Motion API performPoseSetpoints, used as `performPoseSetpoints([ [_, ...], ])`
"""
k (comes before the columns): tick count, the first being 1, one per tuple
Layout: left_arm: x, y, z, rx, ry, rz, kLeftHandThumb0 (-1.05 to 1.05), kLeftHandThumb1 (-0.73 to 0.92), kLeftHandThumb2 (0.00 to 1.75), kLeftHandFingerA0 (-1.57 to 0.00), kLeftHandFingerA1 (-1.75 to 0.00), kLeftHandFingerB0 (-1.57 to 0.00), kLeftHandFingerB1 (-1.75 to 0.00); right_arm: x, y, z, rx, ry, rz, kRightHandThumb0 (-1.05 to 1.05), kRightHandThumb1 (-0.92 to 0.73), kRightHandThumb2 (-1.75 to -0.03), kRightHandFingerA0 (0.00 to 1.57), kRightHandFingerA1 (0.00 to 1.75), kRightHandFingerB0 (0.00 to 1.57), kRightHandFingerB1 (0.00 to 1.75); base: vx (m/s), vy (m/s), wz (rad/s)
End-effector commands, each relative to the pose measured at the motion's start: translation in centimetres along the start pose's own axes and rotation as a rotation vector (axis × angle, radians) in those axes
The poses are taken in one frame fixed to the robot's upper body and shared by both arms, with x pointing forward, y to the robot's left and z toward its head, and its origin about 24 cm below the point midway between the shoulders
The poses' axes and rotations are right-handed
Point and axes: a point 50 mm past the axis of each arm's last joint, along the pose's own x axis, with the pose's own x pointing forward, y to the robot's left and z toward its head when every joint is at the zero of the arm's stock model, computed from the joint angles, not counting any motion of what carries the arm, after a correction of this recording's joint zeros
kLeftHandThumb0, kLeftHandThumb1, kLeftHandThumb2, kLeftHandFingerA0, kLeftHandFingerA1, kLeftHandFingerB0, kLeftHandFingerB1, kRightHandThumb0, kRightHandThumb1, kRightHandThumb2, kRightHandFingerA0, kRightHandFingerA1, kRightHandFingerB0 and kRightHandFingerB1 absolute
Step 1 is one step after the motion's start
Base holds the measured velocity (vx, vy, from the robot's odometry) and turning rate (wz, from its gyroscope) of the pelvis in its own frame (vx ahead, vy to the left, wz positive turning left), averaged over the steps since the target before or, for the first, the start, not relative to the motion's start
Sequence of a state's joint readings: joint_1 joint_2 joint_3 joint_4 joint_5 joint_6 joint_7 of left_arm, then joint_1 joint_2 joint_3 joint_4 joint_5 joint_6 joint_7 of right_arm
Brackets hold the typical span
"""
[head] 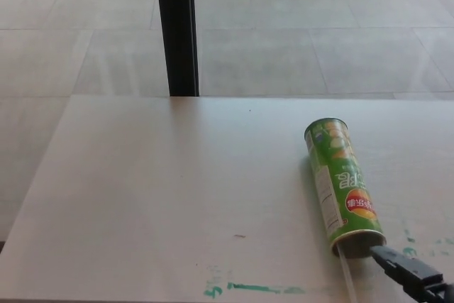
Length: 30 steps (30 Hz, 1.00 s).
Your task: Use the finger on the right hand of the robot to pull out the chips tray kept inside a container in the middle of the desk
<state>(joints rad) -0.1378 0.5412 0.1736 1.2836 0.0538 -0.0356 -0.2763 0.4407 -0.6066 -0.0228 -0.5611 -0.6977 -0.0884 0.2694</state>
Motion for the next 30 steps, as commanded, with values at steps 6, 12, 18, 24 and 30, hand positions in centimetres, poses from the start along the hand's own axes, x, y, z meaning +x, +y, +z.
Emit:
performPoseSetpoints([
  [6,-0.2,0.6,-0.3,0.018,0.006,0.010,-0.47,0.75,0.62,-0.58,-0.66,-0.56,-0.55,-4.9,-1.4,-1.7,0.111,0.119,0.039,-0.11,-0.47,-0.54,0.92,0.99,0.00,0.00,0.00,0.000,0.00],
  [12,-0.3,0.6,-0.4,-0.002,0.014,0.008,-0.47,0.74,0.62,-0.55,-0.65,-0.55,-0.56,-8.4,-1.9,-5.6,0.227,0.337,-0.031,-0.03,-0.50,-0.55,0.83,1.07,0.00,0.00,0.00,0.000,0.00],
  [18,-0.2,0.4,-0.8,0.001,0.028,0.009,-0.47,0.74,0.62,-0.57,-0.65,-0.55,-0.54,-14.7,1.3,-11.9,0.371,0.807,-0.128,-0.06,-0.57,-0.58,0.78,0.81,0.00,0.12,0.00,0.000,0.00],
  [24,-0.2,0.4,-0.9,0.003,0.027,0.012,-0.48,0.73,0.62,-0.60,-0.66,-0.57,-0.55,-17.6,5.5,-15.2,0.434,1.047,-0.246,-0.10,-0.49,-0.65,0.80,0.75,0.04,0.18,0.00,0.000,0.00],
  [30,-0.2,0.4,-0.9,0.008,0.029,0.017,-0.47,0.74,0.62,-0.60,-0.64,-0.57,-0.55,-18.8,9.3,-15.8,0.545,1.193,-0.392,-0.16,-0.55,-0.61,0.76,0.82,0.07,0.22,0.00,0.000,0.00],
])
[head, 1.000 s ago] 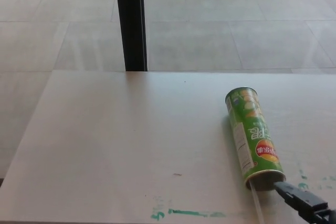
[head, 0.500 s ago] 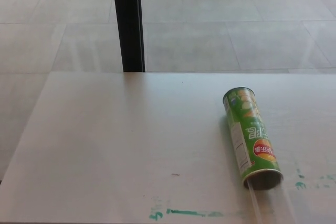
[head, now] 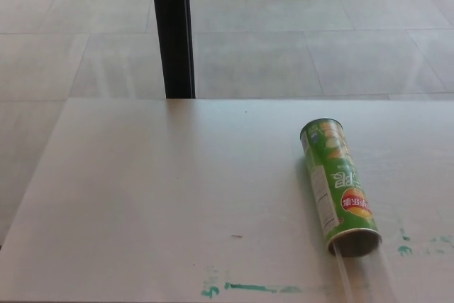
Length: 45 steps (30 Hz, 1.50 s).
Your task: Use the finger on the right hand of the robot to pull out the chips tray kept inside a container in the middle of the desk
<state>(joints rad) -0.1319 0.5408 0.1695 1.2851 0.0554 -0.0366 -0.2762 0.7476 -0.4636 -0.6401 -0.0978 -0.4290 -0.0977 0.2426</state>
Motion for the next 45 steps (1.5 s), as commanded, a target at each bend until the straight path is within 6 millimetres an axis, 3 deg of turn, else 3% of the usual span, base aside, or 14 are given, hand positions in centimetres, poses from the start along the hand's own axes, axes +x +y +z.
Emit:
performPoseSetpoints([
  [1,-0.2,0.4,-0.6,0.005,0.022,0.017,-0.47,0.74,0.62,-0.59,-0.64,-0.58,-0.55,-0.4,4.4,-6.6,0.347,0.327,-0.279,-0.16,-0.55,-0.60,0.71,0.94,0.10,0.24,0.00,0.000,0.00],
  [6,-0.2,0.4,-0.5,0.014,0.018,0.011,-0.49,0.75,0.62,-0.59,-0.64,-0.57,-0.55,-0.8,7.1,-8.6,0.427,0.444,-0.261,-0.12,-0.40,-0.85,0.68,0.81,0.00,0.44,0.00,0.000,0.00],
  [13,-0.2,0.3,-1.0,-0.005,0.025,0.002,-0.48,0.75,0.62,-0.55,-0.64,-0.53,-0.54,-1.2,8.6,-9.9,0.403,0.510,-0.175,-0.17,-0.42,-0.87,0.68,0.78,0.03,0.46,0.00,0.000,0.00],
  [14,-0.2,0.2,-1.0,-0.005,0.022,-0.001,-0.49,0.75,0.62,-0.56,-0.65,-0.53,-0.55,-1.1,8.8,-10.0,0.381,0.508,-0.153,-0.22,-0.57,-0.57,0.70,0.68,0.15,0.31,0.00,0.000,0.00],
  [15,-0.2,0.2,-1.0,-0.014,0.022,-0.004,-0.48,0.75,0.62,-0.54,-0.64,-0.52,-0.54,-1.1,8.9,-10.0,0.365,0.505,-0.140,-0.24,-0.58,-0.57,0.66,0.65,0.16,0.31,0.00,0.000,0.00],
  [16,-0.2,0.2,-1.0,-0.023,0.017,-0.008,-0.49,0.76,0.62,-0.56,-0.67,-0.56,-0.58,-1.0,9.1,-10.0,0.340,0.508,-0.108,-0.22,-0.43,-0.89,0.59,0.73,0.05,0.46,0.00,0.000,0.00],
  [17,-0.3,0.2,-0.9,-0.017,0.009,-0.010,-0.49,0.76,0.62,-0.56,-0.67,-0.56,-0.58,-0.9,9.2,-10.1,0.332,0.517,-0.085,-0.22,-0.43,-0.89,0.59,0.73,0.05,0.46,0.00,0.000,0.00],
  [18,-0.2,0.2,-1.0,-0.012,0.015,-0.002,-0.50,0.75,0.62,-0.57,-0.65,-0.57,-0.57,-0.8,9.2,-9.9,0.361,0.508,-0.021,-0.26,-0.62,-0.58,0.61,0.60,0.22,0.32,0.00,0.000,0.00],
  [20,-0.2,0.0,-1.2,0.001,0.028,-0.002,-0.47,0.76,0.62,-0.57,-0.64,-0.55,-0.54,-0.5,9.6,-9.2,0.449,0.451,0.075,-0.26,-0.64,-0.58,0.71,0.52,0.45,0.41,0.00,0.000,0.00],
  [27,-0.2,0.1,-0.8,-0.006,0.016,-0.001,-0.47,0.76,0.62,-0.56,-0.63,-0.54,-0.55,0.8,11.6,-7.6,0.465,0.386,0.232,-0.34,-0.57,-0.77,0.65,0.65,0.42,0.52,0.00,0.000,0.00],
  [33,-0.2,0.0,-1.1,0.014,0.020,-0.005,-0.49,0.76,0.63,-0.57,-0.63,-0.53,-0.54,0.6,11.9,-8.3,0.485,0.410,0.307,-0.27,-0.69,-0.60,0.73,0.61,0.47,0.43,0.00,0.000,0.00],
  [35,-0.3,0.0,-1.2,0.020,0.012,0.001,-0.50,0.75,0.62,-0.57,-0.64,-0.54,-0.54,0.5,12.0,-8.6,0.489,0.425,0.297,-0.35,-0.56,-0.78,0.65,0.66,0.43,0.52,0.00,0.000,0.00],
  [36,-0.3,0.1,-1.1,0.009,0.005,-0.016,-0.50,0.76,0.63,-0.57,-0.65,-0.53,-0.54,0.6,12.0,-8.9,0.492,0.437,0.288,-0.26,-0.67,-0.59,0.70,0.57,0.49,0.44,0.00,0.000,0.00],
  [45,-0.2,-0.2,-1.2,-0.014,0.016,-0.010,-0.48,0.74,0.62,-0.55,-0.64,-0.54,-0.55,0.5,11.9,-8.9,0.526,0.435,0.259,-0.25,-0.68,-0.59,0.69,0.57,0.48,0.44,0.00,0.000,0.00],
])
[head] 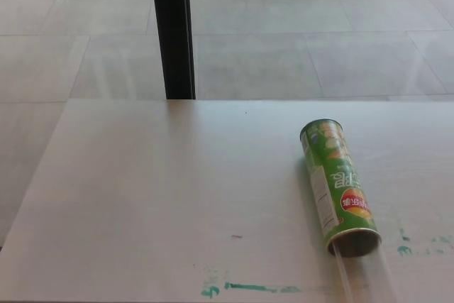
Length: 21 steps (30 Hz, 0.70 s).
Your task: Use the finger on the right hand of the robot to pull out the chips tray kept inside a container in the middle of the desk
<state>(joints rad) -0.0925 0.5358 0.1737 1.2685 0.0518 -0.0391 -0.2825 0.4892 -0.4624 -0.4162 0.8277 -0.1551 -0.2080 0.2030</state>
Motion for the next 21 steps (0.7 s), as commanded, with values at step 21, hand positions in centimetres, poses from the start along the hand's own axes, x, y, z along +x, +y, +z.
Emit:
performPoseSetpoints([
  [21,0.00,-0.03,-0.11,-0.018,-0.003,0.000,-0.50,0.75,0.62,-0.58,-0.65,-0.54,-0.55,-0.02,-0.54,0.35,0.028,-0.035,-0.001,-0.33,-0.59,-0.77,0.60,0.63,0.43,0.52,0.00,0.000,0.00],
])
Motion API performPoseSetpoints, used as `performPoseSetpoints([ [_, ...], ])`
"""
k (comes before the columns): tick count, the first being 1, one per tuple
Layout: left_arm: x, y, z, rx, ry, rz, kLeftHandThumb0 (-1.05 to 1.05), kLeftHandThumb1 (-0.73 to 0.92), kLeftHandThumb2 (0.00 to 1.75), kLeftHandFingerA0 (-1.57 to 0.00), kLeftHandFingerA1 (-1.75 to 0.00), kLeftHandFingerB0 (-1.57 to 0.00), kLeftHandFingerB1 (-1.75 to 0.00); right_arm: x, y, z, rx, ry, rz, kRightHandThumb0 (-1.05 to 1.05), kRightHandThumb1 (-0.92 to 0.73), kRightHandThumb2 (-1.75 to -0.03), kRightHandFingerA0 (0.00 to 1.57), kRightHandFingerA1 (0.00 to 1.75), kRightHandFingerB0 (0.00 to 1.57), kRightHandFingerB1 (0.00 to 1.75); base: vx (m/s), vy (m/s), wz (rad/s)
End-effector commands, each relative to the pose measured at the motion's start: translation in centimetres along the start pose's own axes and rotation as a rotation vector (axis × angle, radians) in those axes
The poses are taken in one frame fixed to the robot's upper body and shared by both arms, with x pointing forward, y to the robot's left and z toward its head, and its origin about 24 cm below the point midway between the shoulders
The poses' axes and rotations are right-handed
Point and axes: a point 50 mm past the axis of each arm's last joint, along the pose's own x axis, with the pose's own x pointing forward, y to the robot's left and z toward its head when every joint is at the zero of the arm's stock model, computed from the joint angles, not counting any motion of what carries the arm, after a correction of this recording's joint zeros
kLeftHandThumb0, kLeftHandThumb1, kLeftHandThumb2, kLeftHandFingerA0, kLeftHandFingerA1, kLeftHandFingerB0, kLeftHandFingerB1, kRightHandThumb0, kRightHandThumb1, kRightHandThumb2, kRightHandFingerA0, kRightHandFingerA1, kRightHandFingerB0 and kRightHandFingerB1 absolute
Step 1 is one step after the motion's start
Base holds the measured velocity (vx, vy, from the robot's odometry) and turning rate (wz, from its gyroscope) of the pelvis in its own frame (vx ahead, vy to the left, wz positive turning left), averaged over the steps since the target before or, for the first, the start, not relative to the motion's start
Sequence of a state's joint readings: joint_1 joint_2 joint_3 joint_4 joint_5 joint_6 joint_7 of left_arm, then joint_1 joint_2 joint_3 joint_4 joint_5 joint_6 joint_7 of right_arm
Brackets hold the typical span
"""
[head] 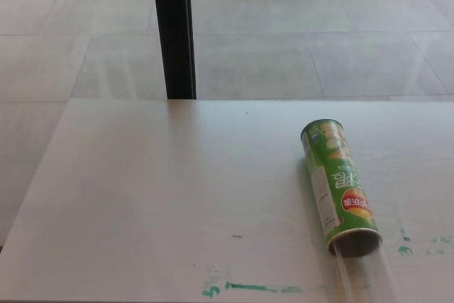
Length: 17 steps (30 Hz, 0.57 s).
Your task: Use the finger on the right hand of the robot to pull out the chips tray kept inside a container in the middle of the desk
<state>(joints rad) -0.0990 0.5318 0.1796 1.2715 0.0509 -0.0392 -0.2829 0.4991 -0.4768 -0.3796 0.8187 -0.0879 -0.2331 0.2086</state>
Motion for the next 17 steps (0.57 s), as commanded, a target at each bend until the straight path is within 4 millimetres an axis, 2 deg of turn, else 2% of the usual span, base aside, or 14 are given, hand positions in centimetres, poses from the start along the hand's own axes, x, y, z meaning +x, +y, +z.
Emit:
performPoseSetpoints([
  [1,-0.06,0.10,-0.28,-0.005,0.004,0.004,-0.50,0.75,0.62,-0.58,-0.65,-0.54,-0.55,0.01,-0.56,-0.01,0.015,0.003,-0.011,-0.33,-0.59,-0.77,0.60,0.63,0.43,0.52,0.00,0.000,0.00],
  [2,-0.07,0.10,-0.28,-0.008,0.002,0.003,-0.49,0.74,0.62,-0.58,-0.65,-0.53,-0.55,0.04,-0.52,-0.05,0.039,0.003,-0.014,-0.32,-0.58,-0.76,0.60,0.64,0.43,0.52,0.00,0.000,0.00],
  [3,-0.04,0.10,-0.13,-0.011,0.002,0.003,-0.48,0.75,0.62,-0.57,-0.64,-0.52,-0.54,0.24,-0.60,0.08,0.015,0.010,-0.008,-0.25,-0.70,-0.60,0.64,0.54,0.46,0.42,0.00,0.000,0.00],
  [5,-0.03,0.10,-0.09,-0.015,0.000,0.004,-0.48,0.75,0.62,-0.57,-0.64,-0.53,-0.54,0.29,-0.67,0.19,0.004,0.009,-0.001,-0.25,-0.70,-0.60,0.63,0.54,0.46,0.42,0.00,0.000,0.00],
  [6,-0.01,0.08,-0.01,-0.028,0.001,-0.001,-0.47,0.75,0.62,-0.56,-0.65,-0.53,-0.55,0.17,-0.58,0.19,0.002,0.003,-0.013,-0.33,-0.59,-0.76,0.61,0.62,0.42,0.50,0.00,0.000,0.00],
  [8,-0.02,0.08,-0.02,-0.029,0.000,0.000,-0.47,0.75,0.62,-0.57,-0.65,-0.52,-0.55,0.07,-0.58,0.25,0.017,-0.004,-0.010,-0.32,-0.59,-0.76,0.60,0.63,0.42,0.51,0.00,0.000,0.00],
  [9,-0.03,0.08,0.01,-0.012,-0.005,0.000,-0.48,0.75,0.62,-0.56,-0.66,-0.53,-0.56,0.05,-0.56,0.28,0.014,-0.006,-0.013,-0.24,-0.70,-0.60,0.64,0.56,0.47,0.43,0.00,0.000,0.00],
  [10,-0.03,0.08,0.01,-0.013,-0.005,-0.001,-0.48,0.76,0.62,-0.56,-0.66,-0.52,-0.55,0.14,-0.53,0.21,0.008,-0.004,-0.020,-0.33,-0.59,-0.77,0.61,0.63,0.44,0.52,0.00,0.000,0.00],
  [15,-0.01,0.02,-0.14,-0.015,0.004,0.004,-0.48,0.75,0.62,-0.56,-0.63,-0.55,-0.54,0.24,-0.66,0.24,-0.006,0.007,-0.023,-0.33,-0.58,-0.77,0.61,0.62,0.41,0.50,0.00,0.000,0.00],
  [16,-0.02,0.01,-0.16,-0.016,0.002,0.002,-0.47,0.77,0.62,-0.54,-0.63,-0.52,-0.54,0.21,-0.67,0.23,-0.006,0.005,-0.023,-0.25,-0.70,-0.60,0.64,0.55,0.45,0.42,0.00,0.000,0.00],
  [17,-0.03,0.02,-0.16,-0.017,-0.001,-0.002,-0.47,0.77,0.62,-0.54,-0.63,-0.52,-0.54,0.18,-0.68,0.27,-0.006,0.002,-0.023,-0.25,-0.70,-0.60,0.64,0.55,0.45,0.42,0.00,0.000,0.00],
])
